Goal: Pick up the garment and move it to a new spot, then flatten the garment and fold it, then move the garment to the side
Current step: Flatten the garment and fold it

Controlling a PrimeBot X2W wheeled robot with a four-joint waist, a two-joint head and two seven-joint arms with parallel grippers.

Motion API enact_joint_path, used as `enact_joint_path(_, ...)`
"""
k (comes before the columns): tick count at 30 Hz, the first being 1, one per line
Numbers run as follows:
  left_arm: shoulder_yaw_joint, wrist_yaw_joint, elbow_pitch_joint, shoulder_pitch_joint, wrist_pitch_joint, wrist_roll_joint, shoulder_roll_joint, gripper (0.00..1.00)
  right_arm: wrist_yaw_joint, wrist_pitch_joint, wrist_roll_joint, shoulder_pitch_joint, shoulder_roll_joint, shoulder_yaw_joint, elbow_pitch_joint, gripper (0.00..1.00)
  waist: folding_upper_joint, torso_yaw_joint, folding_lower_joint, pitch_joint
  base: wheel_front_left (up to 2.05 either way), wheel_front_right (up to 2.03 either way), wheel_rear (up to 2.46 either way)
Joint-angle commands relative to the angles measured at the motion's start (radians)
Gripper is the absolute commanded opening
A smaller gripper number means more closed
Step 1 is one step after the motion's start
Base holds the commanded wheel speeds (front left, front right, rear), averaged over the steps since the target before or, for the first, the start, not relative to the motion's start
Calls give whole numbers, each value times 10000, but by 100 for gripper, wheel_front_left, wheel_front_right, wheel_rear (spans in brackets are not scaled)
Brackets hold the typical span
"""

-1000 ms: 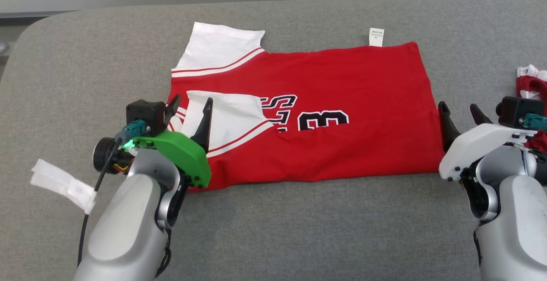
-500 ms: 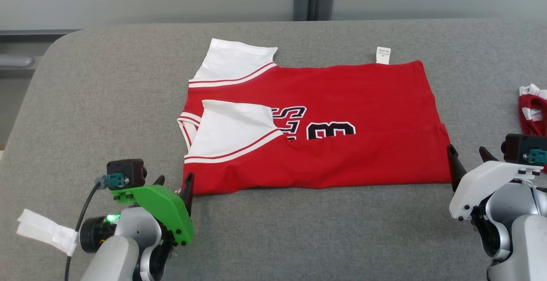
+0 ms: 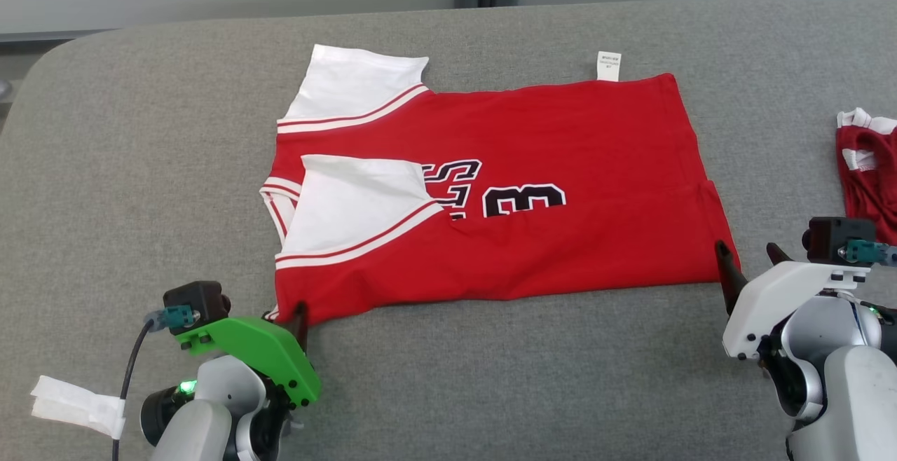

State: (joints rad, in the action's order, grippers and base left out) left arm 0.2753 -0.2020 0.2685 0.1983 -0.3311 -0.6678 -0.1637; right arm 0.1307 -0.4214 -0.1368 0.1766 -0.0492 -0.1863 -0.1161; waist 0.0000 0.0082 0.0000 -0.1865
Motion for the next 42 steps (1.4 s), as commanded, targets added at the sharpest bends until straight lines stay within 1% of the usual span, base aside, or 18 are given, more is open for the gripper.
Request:
enact_joint_path(1, -22, 70, 72, 100, 81, -6, 43, 0, -3, -18, 42, 209, -25, -29, -157, 100, 0, 13, 0, -30, 0, 0, 0)
enact_joint_path(5, 47, 153, 188, 190, 195, -36, 109, 0, -3, 72, 225, 461, -23, -213, -820, 100, 0, 147, 0, -44, 0, 0, 0)
enact_joint_path(7, 51, 197, 225, 203, 279, -53, 152, 0, -2, 51, 106, 625, -23, -307, -1264, 100, 0, 230, 0, -35, 0, 0, 0)
enact_joint_path(13, 123, 333, 350, 187, 436, -115, 232, 0, -3, 206, 154, 1158, -23, -520, -2861, 100, 0, 440, 0, -10, 0, 0, 0)
enact_joint_path(14, 122, 352, 368, 173, 490, -134, 247, 0, -3, 234, 208, 1212, -23, -506, -3137, 82, 0, 470, 0, 8, 0, 0, 0)
enact_joint_path(15, 132, 363, 386, 161, 510, -139, 252, 0, -3, 279, 217, 1259, -26, -526, -3344, 46, 0, 493, 0, 35, 0, 0, 0)
enact_joint_path(17, 153, 429, 366, 129, 614, -148, 255, 0, -3, 388, 160, 1306, -14, -510, -3720, 18, 0, 532, 0, 127, 0, 0, 0)
enact_joint_path(18, 159, 468, 348, 107, 660, -150, 244, 0, -3, 503, 24, 1336, -8, -512, -3854, 0, 0, 537, 0, 197, 0, 0, 0)
enact_joint_path(23, 154, 534, 63, -54, 816, -97, 113, 0, -9, 987, 61, 1227, -49, -760, -3877, 0, 0, 490, 0, 652, 0, 0, 0)
enact_joint_path(25, 215, 595, -190, -215, 821, -89, 57, 0, -11, 1056, 82, 968, -46, -902, -3645, 0, 0, 470, 0, 862, 0, 0, 0)
enact_joint_path(28, 327, 580, -756, -687, 706, -69, -72, 0, -11, 980, -276, 373, -39, -979, -3068, 0, 0, 415, 0, 1139, 0, 0, 0)
enact_joint_path(31, 420, 485, -1438, -1374, 509, -145, -179, 0, -9, 809, -710, -448, -37, -915, -2325, 0, 0, 332, 0, 1295, 0, 0, 0)
enact_joint_path(35, 590, 168, -2315, -2733, 153, -286, -359, 0, -9, 509, -1242, -1730, -39, -817, -1162, 0, 0, 200, 0, 1404, 0, 0, 0)
enact_joint_path(39, 666, -84, -2554, -3635, 31, -371, -376, 0, -9, 426, -1600, -2554, -34, -790, -551, 0, 0, 110, 0, 1410, 0, 0, 0)
enact_joint_path(40, 676, -112, -2549, -3782, 22, -464, -301, 0, -9, 448, -1692, -2715, -36, -805, -497, 6, 0, 92, 0, 1396, 0, 0, 0)
enact_joint_path(41, 656, -125, -2525, -3847, 88, -463, -260, 0, -9, 459, -1762, -2835, -34, -834, -468, 31, 0, 75, 0, 1389, 0, 0, 0)
enact_joint_path(42, 615, -185, -2483, -3862, 170, -421, -260, 16, -9, 490, -1802, -2907, -34, -842, -448, 54, 0, 61, 0, 1384, 0, 0, 0)
